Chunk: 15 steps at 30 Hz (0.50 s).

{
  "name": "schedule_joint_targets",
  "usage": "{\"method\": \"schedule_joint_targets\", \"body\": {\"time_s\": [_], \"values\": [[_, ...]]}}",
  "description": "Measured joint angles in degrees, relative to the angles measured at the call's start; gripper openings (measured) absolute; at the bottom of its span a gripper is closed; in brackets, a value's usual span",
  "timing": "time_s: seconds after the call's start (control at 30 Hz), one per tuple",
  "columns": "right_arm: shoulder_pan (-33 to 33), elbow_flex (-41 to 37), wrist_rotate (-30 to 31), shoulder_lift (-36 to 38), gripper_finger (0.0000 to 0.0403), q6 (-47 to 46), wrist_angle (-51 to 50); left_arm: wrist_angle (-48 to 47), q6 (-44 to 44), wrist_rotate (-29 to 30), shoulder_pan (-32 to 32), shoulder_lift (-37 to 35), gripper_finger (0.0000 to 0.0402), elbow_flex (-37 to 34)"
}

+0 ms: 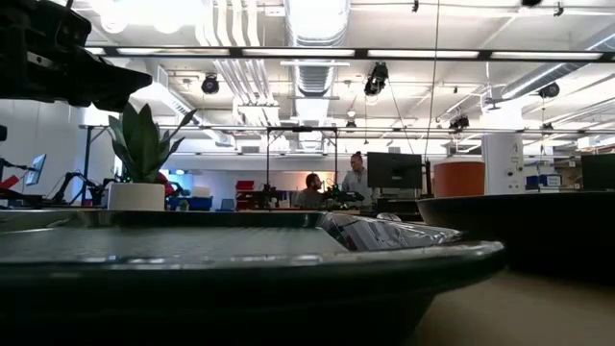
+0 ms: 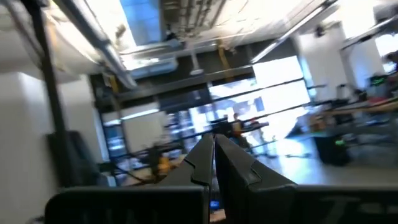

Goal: Pick and place plate/cup/fork/spoon on tray
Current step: Adjust the black serving tray

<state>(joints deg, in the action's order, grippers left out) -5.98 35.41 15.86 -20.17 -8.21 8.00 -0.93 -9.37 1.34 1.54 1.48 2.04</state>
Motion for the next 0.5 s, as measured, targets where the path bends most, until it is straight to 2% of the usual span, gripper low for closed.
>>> {"method": "schedule_joint_targets", "body": {"time_s": [0.13,0.27,0.5], "values": [[0.0,6.1,-2.9,-7.8,0.0009,-3.8,0.0,0.0,0.0,0.0,0.0,0.0,0.0000,0.0],[0.0,12.0,-3.9,-15.4,0.0009,-1.7,-0.4,0.2,0.7,-0.2,0.0,0.0,0.0000,0.0],[0.0,22.5,-4.1,-25.3,0.0009,1.9,-5.4,4.2,14.2,-1.4,0.0,0.0,0.0000,0.0]]}}
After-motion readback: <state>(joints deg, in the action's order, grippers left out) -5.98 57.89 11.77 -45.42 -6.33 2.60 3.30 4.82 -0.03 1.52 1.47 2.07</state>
